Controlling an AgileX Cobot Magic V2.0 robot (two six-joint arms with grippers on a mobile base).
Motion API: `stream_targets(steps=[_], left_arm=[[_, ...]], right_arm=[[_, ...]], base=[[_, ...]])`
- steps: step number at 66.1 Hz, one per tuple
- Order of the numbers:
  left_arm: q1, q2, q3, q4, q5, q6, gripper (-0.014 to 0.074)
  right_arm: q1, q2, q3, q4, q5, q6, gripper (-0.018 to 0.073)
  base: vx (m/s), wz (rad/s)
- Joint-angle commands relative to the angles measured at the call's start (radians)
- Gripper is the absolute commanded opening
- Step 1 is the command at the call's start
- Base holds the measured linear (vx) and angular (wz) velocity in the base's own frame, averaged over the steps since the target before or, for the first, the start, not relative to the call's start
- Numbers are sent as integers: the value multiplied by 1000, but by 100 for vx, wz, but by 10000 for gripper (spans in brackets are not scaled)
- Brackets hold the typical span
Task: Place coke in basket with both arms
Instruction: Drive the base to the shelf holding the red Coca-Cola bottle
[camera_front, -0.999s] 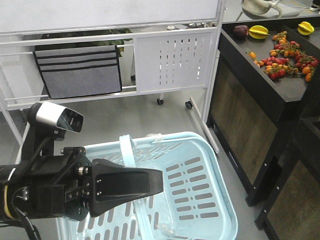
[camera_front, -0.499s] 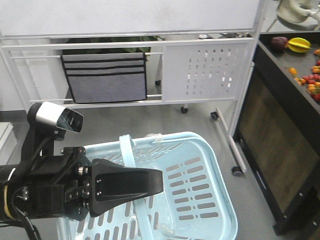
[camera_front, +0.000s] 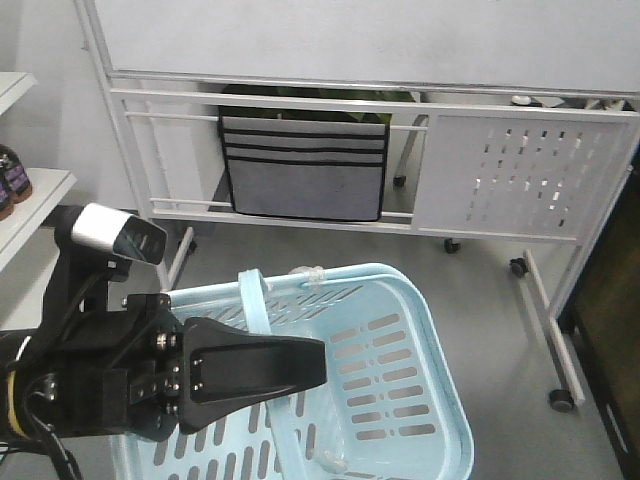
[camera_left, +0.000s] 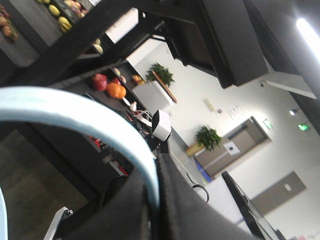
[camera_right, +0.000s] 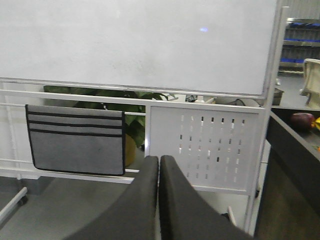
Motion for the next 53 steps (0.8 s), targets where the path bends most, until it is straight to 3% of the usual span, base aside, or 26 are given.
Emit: stream_targets(steps=[1, 53], left_arm=[[-3, -25, -22, -77, -214, 9, -7], [-3, -25, -22, -77, -214, 9, -7]], right_arm=[[-6, -19, 10, -8, -70, -3, -5], [-6, -19, 10, -8, -70, -3, -5]], base=[[16, 40], [15, 49]])
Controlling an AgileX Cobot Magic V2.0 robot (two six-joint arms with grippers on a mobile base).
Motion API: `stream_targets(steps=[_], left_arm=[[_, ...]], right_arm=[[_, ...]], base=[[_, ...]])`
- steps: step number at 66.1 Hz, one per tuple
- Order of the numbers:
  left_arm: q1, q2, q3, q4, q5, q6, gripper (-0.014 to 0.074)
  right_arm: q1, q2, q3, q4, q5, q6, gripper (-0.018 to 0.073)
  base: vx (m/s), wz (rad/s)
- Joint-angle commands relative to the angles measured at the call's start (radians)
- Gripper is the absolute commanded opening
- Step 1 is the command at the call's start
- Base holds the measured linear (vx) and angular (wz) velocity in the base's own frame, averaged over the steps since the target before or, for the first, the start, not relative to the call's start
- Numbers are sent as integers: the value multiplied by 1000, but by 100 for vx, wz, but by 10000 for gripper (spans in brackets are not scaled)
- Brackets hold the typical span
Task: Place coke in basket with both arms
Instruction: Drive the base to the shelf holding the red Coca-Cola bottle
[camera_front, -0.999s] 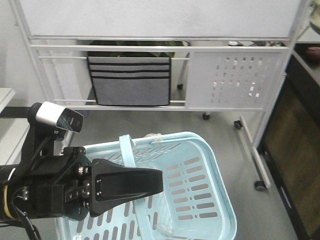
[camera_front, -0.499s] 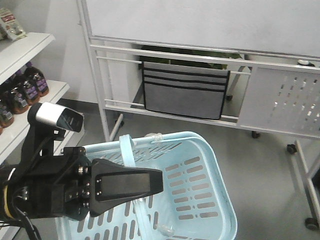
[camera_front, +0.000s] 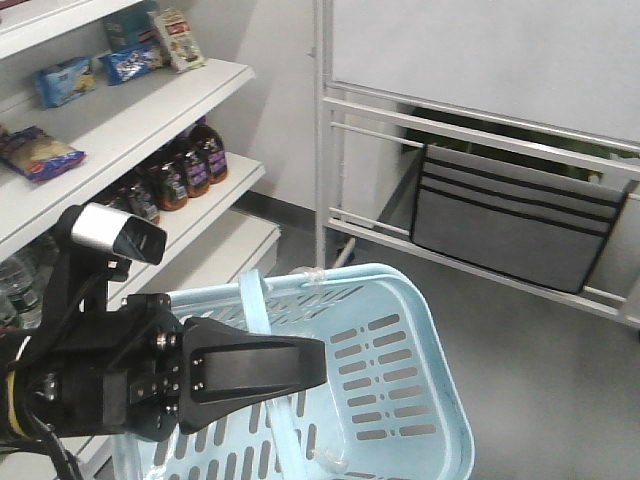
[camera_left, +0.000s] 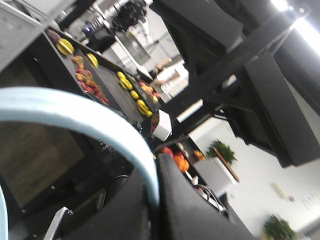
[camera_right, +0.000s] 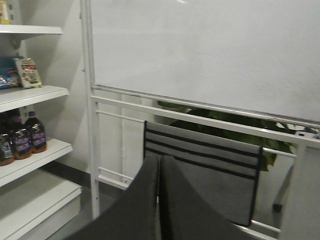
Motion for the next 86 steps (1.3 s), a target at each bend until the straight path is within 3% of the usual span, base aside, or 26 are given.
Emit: stream_targets(steps=[1, 86], left_arm=[[-3, -25, -22, -77, -214, 9, -7], [-3, -25, -22, -77, -214, 9, -7]], right_arm=[[-6, -19, 10, -8, -70, -3, -5], [-6, -19, 10, -8, -70, -3, -5]], base=[[15, 57], [14, 60]])
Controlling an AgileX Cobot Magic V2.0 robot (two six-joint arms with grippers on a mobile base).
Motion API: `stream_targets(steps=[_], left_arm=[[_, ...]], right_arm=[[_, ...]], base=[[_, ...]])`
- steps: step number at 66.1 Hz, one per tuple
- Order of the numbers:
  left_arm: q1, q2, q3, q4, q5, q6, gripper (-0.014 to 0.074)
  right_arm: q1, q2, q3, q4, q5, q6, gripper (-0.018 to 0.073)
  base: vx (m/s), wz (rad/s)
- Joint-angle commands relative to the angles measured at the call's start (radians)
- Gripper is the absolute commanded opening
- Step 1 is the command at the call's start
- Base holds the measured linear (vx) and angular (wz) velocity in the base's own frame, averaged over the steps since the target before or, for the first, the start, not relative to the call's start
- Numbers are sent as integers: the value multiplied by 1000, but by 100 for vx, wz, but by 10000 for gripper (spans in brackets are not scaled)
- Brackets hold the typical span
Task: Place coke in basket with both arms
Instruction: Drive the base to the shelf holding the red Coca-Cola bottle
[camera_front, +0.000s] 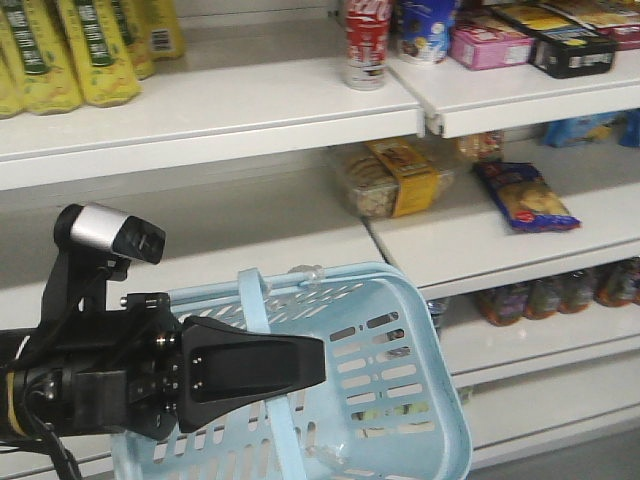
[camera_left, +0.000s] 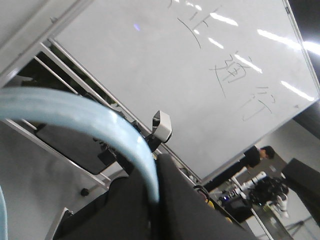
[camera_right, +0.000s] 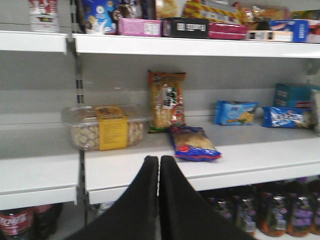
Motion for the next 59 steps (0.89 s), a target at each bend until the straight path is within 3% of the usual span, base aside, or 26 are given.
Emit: stream_targets(steps=[1, 28, 59], left_arm=[[-3, -25, -22, -77, -214, 9, -7], [-3, -25, -22, -77, -214, 9, -7], [-3, -25, -22, -77, -214, 9, -7]], right_arm=[[-6, -19, 10, -8, -70, -3, -5], [-6, -19, 10, -8, -70, -3, -5], [-6, -19, 10, -8, -70, -3, -5]], base=[[11, 69], [9, 59], [3, 7]])
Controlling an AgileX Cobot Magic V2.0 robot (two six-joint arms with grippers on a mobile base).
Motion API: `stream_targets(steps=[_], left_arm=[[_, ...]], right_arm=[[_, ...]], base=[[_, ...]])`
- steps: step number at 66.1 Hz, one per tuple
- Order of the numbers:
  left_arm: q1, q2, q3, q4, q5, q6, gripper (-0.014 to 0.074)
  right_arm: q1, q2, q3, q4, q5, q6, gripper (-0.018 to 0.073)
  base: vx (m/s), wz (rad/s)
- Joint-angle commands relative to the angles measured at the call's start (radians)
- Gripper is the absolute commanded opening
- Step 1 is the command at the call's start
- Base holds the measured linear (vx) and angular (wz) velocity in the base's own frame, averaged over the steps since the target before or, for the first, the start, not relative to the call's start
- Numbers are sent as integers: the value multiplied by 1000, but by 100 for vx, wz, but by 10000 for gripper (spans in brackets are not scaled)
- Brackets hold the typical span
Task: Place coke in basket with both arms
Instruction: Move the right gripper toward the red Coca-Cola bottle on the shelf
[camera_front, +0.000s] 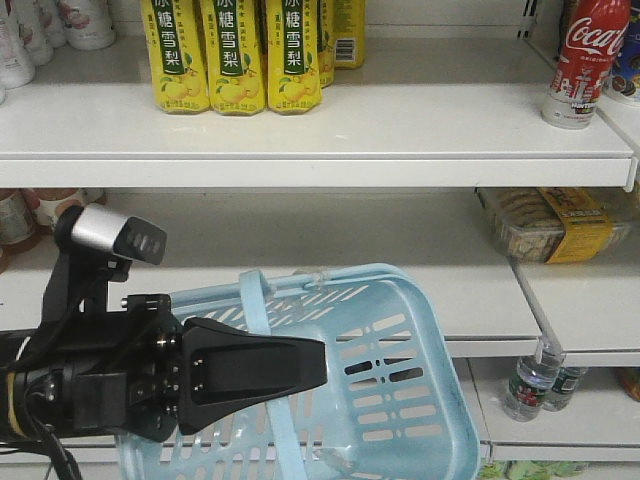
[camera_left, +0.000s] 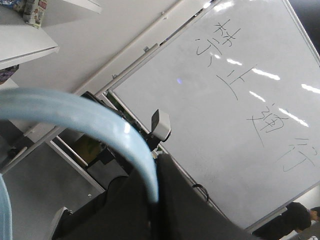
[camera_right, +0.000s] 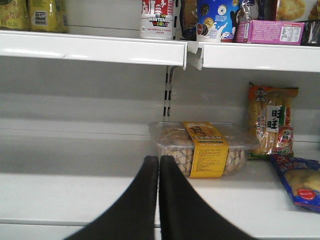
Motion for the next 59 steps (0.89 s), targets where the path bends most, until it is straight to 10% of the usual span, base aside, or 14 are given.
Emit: stream_targets(steps=[1, 59], left_arm=[[-3, -25, -22, -77, -214, 9, -7], [-3, -25, -22, -77, -214, 9, -7]], right_arm=[[-6, -19, 10, -8, -70, -3, -5], [-6, -19, 10, -8, -70, -3, -5]], base=[[2, 4], [5, 5]])
